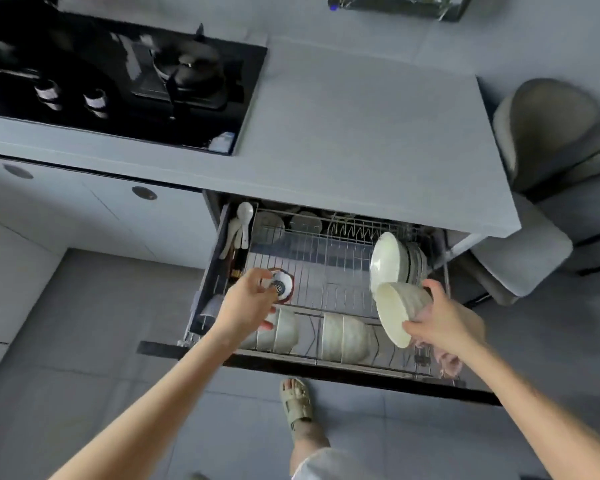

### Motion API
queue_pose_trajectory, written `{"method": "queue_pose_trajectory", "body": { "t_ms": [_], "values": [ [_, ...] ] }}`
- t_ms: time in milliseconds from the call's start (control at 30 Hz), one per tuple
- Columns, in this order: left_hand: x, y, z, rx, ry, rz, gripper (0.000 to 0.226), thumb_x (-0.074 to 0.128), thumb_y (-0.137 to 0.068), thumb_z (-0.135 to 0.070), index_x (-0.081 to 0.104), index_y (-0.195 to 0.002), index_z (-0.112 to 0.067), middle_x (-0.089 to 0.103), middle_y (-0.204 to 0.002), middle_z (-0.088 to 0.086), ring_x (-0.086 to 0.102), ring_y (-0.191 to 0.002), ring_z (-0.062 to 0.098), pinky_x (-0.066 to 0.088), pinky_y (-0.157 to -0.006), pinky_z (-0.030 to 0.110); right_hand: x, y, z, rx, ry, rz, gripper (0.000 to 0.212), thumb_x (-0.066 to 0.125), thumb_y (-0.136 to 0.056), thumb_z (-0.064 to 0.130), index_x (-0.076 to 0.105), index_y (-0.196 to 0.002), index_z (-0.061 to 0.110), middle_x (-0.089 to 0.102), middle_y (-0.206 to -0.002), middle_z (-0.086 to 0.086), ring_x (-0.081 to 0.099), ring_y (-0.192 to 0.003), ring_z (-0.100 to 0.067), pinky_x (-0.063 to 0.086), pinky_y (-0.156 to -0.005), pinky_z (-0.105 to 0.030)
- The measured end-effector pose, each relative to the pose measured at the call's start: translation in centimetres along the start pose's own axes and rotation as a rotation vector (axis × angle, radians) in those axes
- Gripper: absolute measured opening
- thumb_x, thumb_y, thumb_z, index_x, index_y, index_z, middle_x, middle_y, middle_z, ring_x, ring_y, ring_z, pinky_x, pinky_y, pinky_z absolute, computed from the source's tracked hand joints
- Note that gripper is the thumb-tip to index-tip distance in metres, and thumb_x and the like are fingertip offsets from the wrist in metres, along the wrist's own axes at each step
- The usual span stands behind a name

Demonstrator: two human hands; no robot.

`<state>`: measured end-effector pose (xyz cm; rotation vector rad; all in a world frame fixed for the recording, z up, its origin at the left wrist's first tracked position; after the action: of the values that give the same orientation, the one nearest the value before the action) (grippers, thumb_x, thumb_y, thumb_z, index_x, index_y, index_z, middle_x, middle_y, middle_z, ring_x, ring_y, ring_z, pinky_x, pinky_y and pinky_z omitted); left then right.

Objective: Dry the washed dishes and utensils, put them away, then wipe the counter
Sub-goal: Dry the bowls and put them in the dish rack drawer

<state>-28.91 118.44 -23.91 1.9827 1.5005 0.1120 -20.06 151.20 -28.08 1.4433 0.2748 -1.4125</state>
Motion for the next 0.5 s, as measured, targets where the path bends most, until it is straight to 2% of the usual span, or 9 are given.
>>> {"method": "queue_pose_trajectory", "body": {
  "t_ms": [67,133,300,433,500],
  "values": [
    [1.8,-1.9,-0.1,-0.034,-0.036,0.015,0.034,0.048,-0.092,-0.004,0.051,-0.124,-0.012,0.063,-0.104,0.01,0.064,-0.084,0.02,0.059,-0.063,0.035,2.2,-3.6,-1.6,0.019,0.177,0.059,0.084,0.068,-0.062,0.054,0.027,-0.13,0.026,0.06,-0.071,0.005,0.061,-0.052,-0.011,0.057,-0.052,-0.031],
    [2.9,-3.3,0.1,-0.074,-0.056,0.018,0.033,0.047,-0.092,-0.002,0.052,-0.123,-0.011,0.063,-0.105,0.011,0.064,-0.088,0.022,0.06,-0.066,0.036,4.5,-5.5,-2.2,0.042,0.254,0.11,0.071,0.069,-0.072,0.046,0.03,-0.127,0.024,0.061,-0.068,0.004,0.058,-0.05,-0.01,0.05,-0.049,-0.025],
    [3.5,-5.4,1.7,-0.156,-0.115,-0.018,0.029,0.049,-0.093,-0.003,0.054,-0.121,-0.009,0.065,-0.1,0.009,0.065,-0.087,0.021,0.059,-0.072,0.042,10.5,-8.5,-4.9,0.207,0.195,0.238,0.053,0.07,-0.079,0.033,0.036,-0.116,0.018,0.064,-0.068,0.002,0.06,-0.042,-0.01,0.041,-0.033,-0.016],
    [3.6,-6.4,3.2,-0.226,-0.134,-0.016,0.025,0.049,-0.093,-0.004,0.058,-0.116,-0.009,0.065,-0.1,0.009,0.066,-0.088,0.022,0.06,-0.072,0.043,13.4,-9.4,-5.9,0.259,0.229,0.282,0.053,0.069,-0.078,0.041,0.034,-0.111,0.019,0.061,-0.061,0.006,0.056,-0.04,-0.011,0.05,-0.044,-0.023],
    [3.6,-6.9,4.0,-0.261,-0.146,-0.009,0.023,0.048,-0.093,-0.003,0.059,-0.113,-0.011,0.065,-0.101,0.01,0.066,-0.088,0.022,0.06,-0.071,0.042,14.5,-9.9,-5.8,0.249,0.222,0.29,0.056,0.068,-0.077,0.047,0.033,-0.111,0.018,0.06,-0.062,0.007,0.055,-0.038,-0.011,0.043,-0.04,-0.02]
  ]
}}
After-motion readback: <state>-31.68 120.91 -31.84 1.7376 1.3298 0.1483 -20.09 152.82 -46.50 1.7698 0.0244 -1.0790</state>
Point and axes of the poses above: each hand's wrist, its own y-axis away from the middle knuckle, its own x-axis out of the palm, z = x × y, the point moved 7 cm from there along -y, towards the middle knuckle
